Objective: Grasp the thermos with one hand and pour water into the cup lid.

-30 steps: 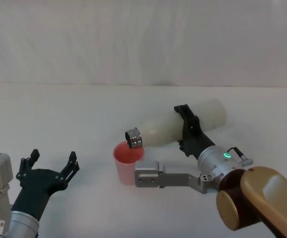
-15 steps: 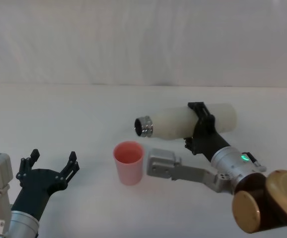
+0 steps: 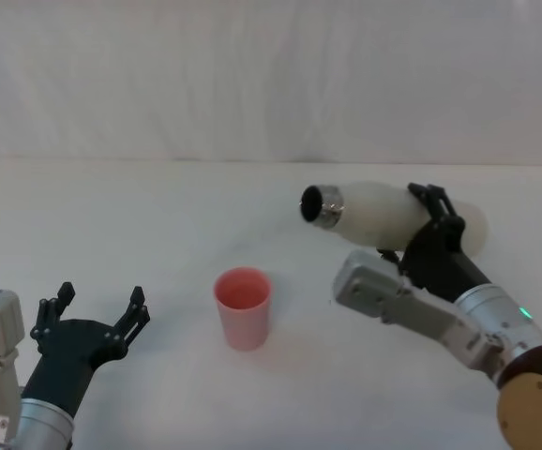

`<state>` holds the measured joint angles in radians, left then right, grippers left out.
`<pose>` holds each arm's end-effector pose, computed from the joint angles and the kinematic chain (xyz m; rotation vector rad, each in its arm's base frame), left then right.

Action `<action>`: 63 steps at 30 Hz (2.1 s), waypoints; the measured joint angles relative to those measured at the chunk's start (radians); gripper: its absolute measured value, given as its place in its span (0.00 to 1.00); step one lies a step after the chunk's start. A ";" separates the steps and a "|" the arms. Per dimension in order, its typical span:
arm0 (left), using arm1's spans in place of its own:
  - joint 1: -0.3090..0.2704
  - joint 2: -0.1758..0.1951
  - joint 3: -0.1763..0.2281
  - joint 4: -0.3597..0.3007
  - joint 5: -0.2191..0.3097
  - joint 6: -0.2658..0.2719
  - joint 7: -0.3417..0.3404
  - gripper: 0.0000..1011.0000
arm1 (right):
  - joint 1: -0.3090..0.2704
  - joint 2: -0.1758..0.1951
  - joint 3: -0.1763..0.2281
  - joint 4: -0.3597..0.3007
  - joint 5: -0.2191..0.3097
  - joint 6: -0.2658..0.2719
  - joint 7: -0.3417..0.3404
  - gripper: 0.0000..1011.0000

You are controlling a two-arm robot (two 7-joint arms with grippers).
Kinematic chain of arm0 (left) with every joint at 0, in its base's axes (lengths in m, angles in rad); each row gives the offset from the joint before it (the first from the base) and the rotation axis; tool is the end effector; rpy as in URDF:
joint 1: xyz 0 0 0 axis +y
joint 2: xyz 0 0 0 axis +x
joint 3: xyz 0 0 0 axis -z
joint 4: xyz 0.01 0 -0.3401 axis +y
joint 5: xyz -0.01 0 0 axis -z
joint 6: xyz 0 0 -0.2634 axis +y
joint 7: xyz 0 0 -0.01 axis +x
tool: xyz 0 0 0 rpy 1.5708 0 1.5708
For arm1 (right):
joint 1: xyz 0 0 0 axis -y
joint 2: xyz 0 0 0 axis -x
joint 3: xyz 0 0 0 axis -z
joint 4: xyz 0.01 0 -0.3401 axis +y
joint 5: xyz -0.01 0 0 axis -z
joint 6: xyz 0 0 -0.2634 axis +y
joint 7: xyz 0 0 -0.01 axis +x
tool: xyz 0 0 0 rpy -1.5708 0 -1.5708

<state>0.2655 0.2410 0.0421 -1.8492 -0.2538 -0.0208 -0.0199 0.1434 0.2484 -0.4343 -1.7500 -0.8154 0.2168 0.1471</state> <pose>0.1950 0.0543 -0.3320 -0.0380 0.0140 1.4460 0.2988 0.0387 -0.2823 -0.6801 -0.9175 -1.0808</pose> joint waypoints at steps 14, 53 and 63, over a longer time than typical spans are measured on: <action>0.000 0.000 0.000 0.000 0.000 0.000 0.000 0.99 | -0.084 -0.032 0.099 -0.059 0.195 -0.061 0.000 0.95; 0.000 0.000 0.000 0.000 0.000 0.000 0.000 0.99 | -0.014 -0.129 0.169 0.043 0.804 0.057 0.276 0.95; 0.000 0.000 0.000 0.000 0.000 0.000 0.000 0.99 | 0.002 -0.139 0.156 0.076 0.855 0.065 0.271 0.95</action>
<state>0.2655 0.2410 0.0421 -1.8492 -0.2538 -0.0208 -0.0198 0.1457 0.1096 -0.2788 -1.6744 0.0394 0.2813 0.4185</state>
